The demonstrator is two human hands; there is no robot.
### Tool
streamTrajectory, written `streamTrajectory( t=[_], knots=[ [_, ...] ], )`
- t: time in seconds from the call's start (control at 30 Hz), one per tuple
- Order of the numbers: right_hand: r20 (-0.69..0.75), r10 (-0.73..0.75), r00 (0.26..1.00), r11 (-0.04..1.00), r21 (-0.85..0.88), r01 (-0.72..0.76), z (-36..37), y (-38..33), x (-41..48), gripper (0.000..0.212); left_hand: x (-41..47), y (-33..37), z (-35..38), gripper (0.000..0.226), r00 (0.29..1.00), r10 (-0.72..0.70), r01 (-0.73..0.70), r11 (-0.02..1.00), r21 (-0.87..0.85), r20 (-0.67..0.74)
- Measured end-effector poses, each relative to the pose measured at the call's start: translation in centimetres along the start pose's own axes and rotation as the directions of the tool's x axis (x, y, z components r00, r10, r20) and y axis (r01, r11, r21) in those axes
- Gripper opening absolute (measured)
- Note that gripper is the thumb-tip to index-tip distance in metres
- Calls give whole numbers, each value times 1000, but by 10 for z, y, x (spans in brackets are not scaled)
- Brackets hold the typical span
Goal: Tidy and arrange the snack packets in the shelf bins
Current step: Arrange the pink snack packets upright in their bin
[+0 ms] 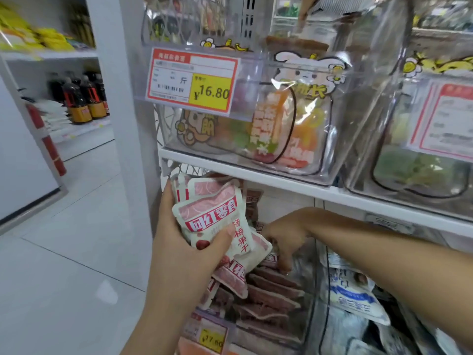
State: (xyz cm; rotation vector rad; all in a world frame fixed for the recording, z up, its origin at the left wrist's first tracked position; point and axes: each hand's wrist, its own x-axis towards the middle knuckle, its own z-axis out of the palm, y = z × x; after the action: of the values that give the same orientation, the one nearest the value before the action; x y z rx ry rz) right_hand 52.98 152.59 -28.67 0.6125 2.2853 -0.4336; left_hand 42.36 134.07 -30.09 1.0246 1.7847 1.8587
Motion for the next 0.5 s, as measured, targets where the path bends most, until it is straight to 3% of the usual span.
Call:
streamTrajectory(
  t=[0.1,0.3,0.43,0.5],
  knots=[
    [-168,11,986,1000,-21,-15,1,1,-4,30,1,-1,0,94,1000,6,-6,1000,8,-5],
    [-416,101,904,987,-73,-144,0,6,-22,29,-2,-1,3,95,1000,10,-10,1000,2,-1],
    [-537,164,827,985,52,-162,3,9,-30,26,-5,1,4,99,1000,10,-10,1000,7,-10],
    [-650,224,726,969,226,-96,8,10,-35,18,-6,1,3,98,1000,16,-16,1000,16,-14]
  ],
)
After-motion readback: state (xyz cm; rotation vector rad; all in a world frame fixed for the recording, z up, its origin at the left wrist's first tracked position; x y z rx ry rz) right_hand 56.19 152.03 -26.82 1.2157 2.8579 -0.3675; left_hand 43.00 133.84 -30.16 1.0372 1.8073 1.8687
